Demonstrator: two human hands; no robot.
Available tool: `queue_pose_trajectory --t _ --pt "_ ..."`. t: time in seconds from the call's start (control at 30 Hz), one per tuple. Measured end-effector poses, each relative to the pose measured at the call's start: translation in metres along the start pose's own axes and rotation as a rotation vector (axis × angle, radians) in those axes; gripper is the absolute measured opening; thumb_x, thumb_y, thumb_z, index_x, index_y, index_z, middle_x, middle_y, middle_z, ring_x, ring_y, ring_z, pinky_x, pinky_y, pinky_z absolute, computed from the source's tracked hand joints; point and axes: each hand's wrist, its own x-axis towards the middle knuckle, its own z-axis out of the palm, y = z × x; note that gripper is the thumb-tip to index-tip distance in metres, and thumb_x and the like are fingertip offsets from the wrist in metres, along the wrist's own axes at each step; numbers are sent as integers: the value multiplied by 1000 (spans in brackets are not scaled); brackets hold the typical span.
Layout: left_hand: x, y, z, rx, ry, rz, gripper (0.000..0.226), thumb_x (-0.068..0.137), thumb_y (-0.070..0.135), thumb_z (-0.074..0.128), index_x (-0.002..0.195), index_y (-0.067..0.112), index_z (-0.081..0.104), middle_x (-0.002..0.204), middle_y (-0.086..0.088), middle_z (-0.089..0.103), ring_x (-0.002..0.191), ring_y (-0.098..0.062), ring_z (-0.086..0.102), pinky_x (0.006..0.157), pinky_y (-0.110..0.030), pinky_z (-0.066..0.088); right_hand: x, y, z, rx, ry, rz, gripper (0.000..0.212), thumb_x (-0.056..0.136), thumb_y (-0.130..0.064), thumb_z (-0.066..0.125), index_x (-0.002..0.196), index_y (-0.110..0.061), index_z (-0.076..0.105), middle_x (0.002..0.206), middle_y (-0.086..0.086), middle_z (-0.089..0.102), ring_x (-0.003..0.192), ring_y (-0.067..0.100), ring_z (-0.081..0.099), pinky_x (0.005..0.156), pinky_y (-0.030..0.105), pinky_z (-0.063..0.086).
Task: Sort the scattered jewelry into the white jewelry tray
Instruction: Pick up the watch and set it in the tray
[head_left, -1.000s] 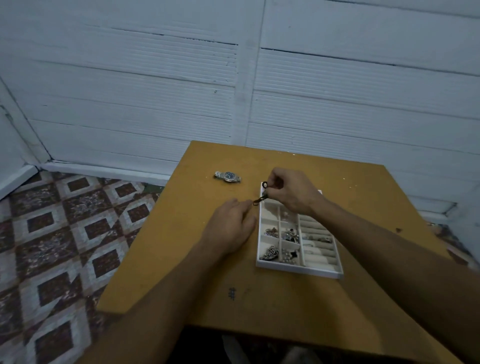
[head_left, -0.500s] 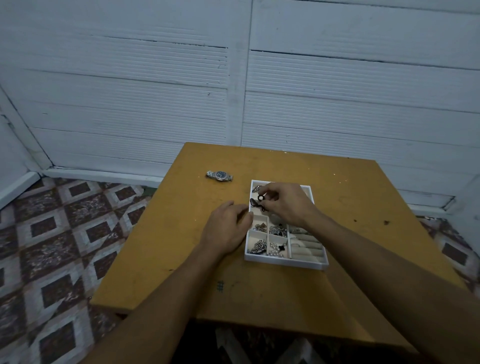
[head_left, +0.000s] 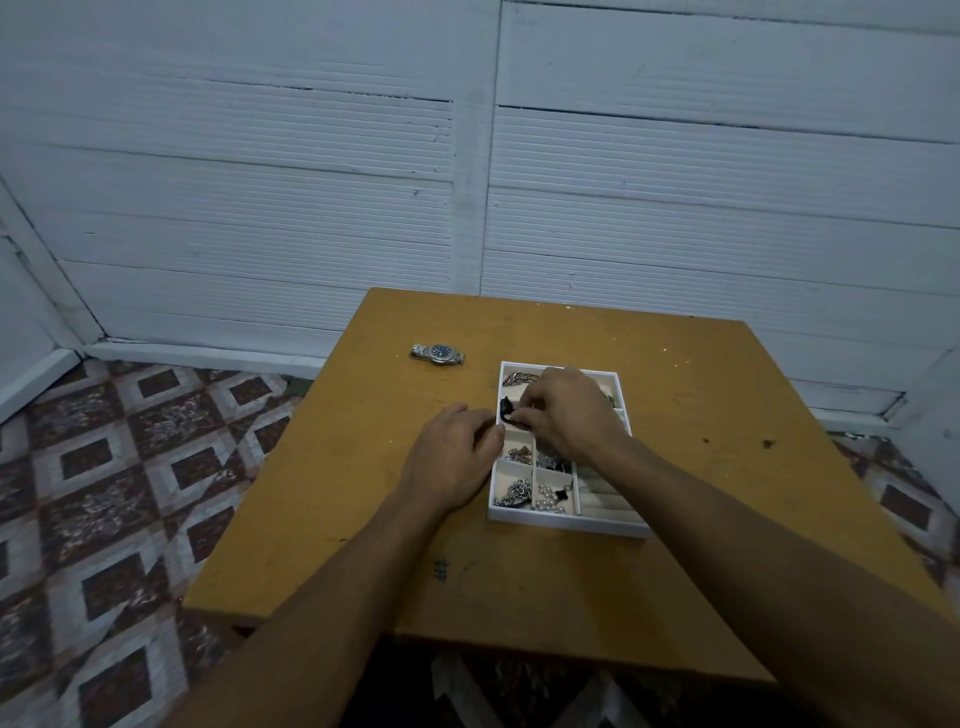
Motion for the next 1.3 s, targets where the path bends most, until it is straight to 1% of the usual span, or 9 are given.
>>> queue_pose_trajectory --t 0.07,0.17,0.3,0.4,0.57,0.7,0.97,1.17,1.3 --pt "1 2 -3 10 -23 10 32 98 38 43 112 17 64 107 -5 66 123 -23 48 91 -34 42 0 4 -3 1 -23 20 17 85 -34 66 87 -20 76 88 1 69 93 22 58 81 36 49" --pt "-1 3 -2 34 -56 2 44 98 42 43 136 21 51 130 -8 57 130 -26 42 101 -38 40 0 8 -5 25 -56 50 17 81 -36 67 82 -22 77 73 -3 71 81 19 64 79 36 54" --pt "-3 1 2 65 -60 23 40 97 46 39 130 26 51 118 -7 59 117 -26 49 92 -38 44 1 1 0 -21 -72 28 21 82 -36 64 89 -22 78 83 3 72 86 24 63 76 34 53" --pt "-5 3 0 59 -67 18 45 98 42 41 138 23 47 127 -9 57 126 -27 44 99 -39 42 2 -2 4 -44 -78 17 23 83 -33 58 90 -23 78 90 5 70 92 29 61 74 35 52" --pt "-4 2 0 73 -65 13 51 97 44 40 143 20 43 128 -9 56 123 -26 46 100 -42 42 5 -1 1 -32 -73 25 24 85 -38 62 103 -28 73 105 5 65 106 29 53 85 38 46" --pt "-4 3 0 75 -57 18 50 97 43 41 140 19 46 129 -9 56 126 -27 45 101 -42 41 5 -1 4 -18 -99 12 25 89 -39 59 109 -32 72 105 4 63 108 30 50 86 39 45" --pt "-3 4 -7 54 -59 28 52 98 41 44 145 18 41 142 -6 50 138 -22 34 109 -39 35 6 4 8 -45 -76 -80 25 90 -43 56 105 -31 72 98 -2 54 103 22 44 84 37 39" --pt "5 -5 -23 60 -12 1 51 99 42 45 145 21 42 146 -1 45 138 -17 32 111 -37 32 14 14 16 195 45 -5 20 90 -29 58 105 -22 69 105 1 57 105 20 50 92 40 41" --pt "21 -25 -40 103 18 -29 51 97 40 48 145 25 38 144 -1 47 134 -17 38 109 -37 33 39 8 19 177 28 -20 23 89 -22 57 109 -18 66 104 2 60 101 21 54 92 40 44"
